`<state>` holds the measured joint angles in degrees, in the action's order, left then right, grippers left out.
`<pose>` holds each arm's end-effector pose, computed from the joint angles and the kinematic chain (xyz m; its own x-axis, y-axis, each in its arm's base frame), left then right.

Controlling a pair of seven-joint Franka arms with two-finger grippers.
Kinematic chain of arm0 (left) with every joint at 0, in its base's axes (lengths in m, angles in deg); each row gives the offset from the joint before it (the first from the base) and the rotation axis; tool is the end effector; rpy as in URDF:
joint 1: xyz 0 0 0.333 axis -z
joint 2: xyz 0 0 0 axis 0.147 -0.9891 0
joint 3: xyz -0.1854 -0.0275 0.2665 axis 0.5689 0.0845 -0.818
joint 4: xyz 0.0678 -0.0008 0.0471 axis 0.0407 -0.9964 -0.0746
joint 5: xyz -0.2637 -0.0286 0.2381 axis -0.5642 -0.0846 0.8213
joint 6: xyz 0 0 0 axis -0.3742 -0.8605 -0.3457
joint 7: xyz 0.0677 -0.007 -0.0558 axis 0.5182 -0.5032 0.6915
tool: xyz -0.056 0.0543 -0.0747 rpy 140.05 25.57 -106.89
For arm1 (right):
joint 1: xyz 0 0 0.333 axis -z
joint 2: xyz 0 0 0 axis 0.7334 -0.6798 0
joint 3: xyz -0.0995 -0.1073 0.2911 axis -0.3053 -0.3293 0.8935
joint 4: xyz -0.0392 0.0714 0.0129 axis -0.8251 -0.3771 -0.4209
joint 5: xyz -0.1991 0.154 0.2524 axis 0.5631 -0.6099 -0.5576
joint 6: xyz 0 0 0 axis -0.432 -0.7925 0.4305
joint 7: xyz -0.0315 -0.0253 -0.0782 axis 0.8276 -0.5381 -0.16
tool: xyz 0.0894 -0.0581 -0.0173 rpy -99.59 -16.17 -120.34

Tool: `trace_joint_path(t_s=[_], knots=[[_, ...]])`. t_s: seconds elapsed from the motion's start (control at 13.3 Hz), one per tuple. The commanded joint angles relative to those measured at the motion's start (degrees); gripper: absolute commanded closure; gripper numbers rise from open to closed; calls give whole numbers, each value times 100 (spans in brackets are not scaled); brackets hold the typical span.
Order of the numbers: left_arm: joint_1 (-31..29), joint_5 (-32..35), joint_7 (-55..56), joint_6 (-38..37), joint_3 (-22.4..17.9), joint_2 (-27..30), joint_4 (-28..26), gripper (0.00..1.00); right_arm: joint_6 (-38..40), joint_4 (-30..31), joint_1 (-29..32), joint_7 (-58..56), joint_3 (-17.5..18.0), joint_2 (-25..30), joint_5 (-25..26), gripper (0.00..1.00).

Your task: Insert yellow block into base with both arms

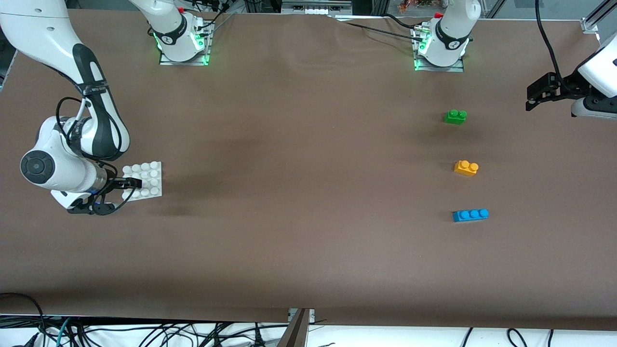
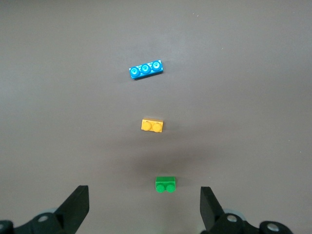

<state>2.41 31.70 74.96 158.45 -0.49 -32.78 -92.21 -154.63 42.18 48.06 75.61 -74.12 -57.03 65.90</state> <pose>0.4982 -0.0057 0.6304 0.9891 -0.1346 -0.0604 -0.1367 -0.9901 -0.0313 0.6108 -0.0564 0.2701 0.9885 0.0408 -0.1454 0.0528 -0.9954 0.0799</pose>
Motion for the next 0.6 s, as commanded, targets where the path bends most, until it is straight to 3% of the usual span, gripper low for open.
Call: trace_joint_path(t_s=[0.0,0.53], knots=[[-3,-34,70,-104,15,-75,175,0,-250,179,96,-123,48,-15,20,0],[-3,-34,70,-104,15,-75,175,0,-497,390,105,-412,48,-94,2,0]])
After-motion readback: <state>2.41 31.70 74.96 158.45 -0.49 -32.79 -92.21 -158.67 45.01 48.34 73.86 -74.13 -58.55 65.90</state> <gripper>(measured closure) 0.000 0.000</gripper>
